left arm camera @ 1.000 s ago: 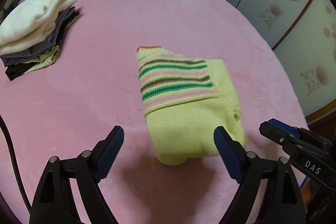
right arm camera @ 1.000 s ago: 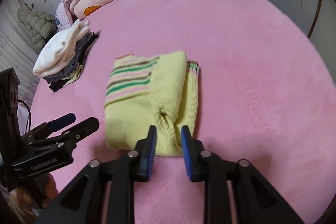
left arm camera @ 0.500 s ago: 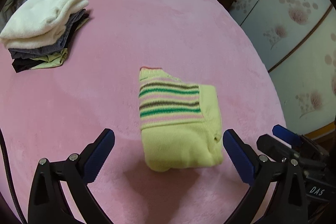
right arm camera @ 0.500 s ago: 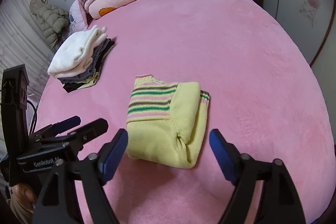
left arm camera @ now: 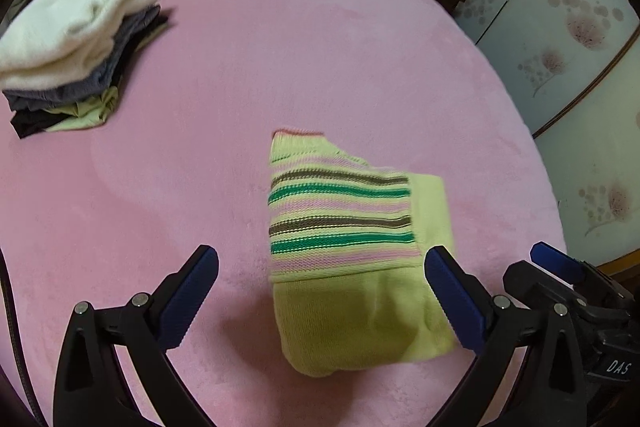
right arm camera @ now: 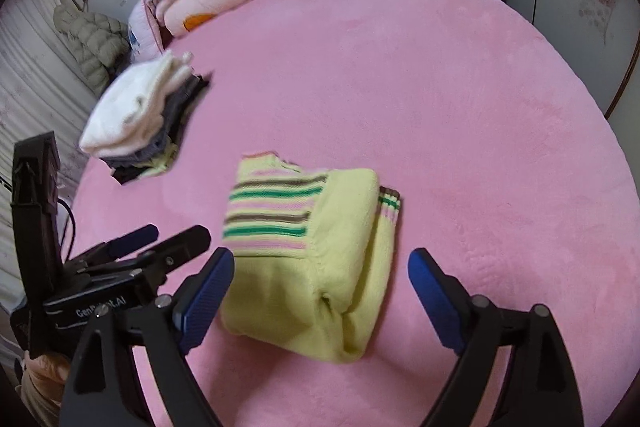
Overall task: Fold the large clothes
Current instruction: 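Position both open grippers around the sides of the folded bundle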
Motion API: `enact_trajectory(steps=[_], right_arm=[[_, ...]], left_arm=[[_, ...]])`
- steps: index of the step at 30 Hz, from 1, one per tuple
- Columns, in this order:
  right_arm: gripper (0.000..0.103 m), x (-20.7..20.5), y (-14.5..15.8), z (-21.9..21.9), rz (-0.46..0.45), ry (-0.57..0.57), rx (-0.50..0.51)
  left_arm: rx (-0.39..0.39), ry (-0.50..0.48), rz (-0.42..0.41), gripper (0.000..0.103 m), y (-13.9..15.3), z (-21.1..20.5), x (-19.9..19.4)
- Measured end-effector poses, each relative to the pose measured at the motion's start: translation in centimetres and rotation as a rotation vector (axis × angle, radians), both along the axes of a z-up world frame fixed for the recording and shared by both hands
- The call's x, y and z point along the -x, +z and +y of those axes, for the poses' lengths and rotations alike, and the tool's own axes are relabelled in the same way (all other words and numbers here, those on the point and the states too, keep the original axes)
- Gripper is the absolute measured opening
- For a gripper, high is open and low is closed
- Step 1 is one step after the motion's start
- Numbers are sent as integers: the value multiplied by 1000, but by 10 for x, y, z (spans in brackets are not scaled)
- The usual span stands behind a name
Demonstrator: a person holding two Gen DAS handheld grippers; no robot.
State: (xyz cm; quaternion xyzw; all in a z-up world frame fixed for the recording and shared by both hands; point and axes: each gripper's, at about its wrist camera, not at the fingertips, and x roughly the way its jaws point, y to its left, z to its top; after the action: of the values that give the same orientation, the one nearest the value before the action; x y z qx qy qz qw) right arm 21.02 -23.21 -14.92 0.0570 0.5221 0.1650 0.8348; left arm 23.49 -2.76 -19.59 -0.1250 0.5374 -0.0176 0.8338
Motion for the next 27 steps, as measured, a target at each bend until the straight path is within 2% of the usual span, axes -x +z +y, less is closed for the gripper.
enact_trajectory(steps=[6, 14, 21, 27], right_arm=[[89, -12, -22, 0, 29, 7, 1], [89, -25, -45, -5, 80, -1, -4], [89, -28, -55, -7, 115, 1, -11], [89, -34, -84, -9, 189, 17, -74]], left_arm=[[56, 30, 47, 102, -25, 10, -11], [84, 49, 64, 102, -42, 22, -14], [91, -18, 125, 102, -61, 13, -17], [181, -26, 165, 102, -93, 14, -18]])
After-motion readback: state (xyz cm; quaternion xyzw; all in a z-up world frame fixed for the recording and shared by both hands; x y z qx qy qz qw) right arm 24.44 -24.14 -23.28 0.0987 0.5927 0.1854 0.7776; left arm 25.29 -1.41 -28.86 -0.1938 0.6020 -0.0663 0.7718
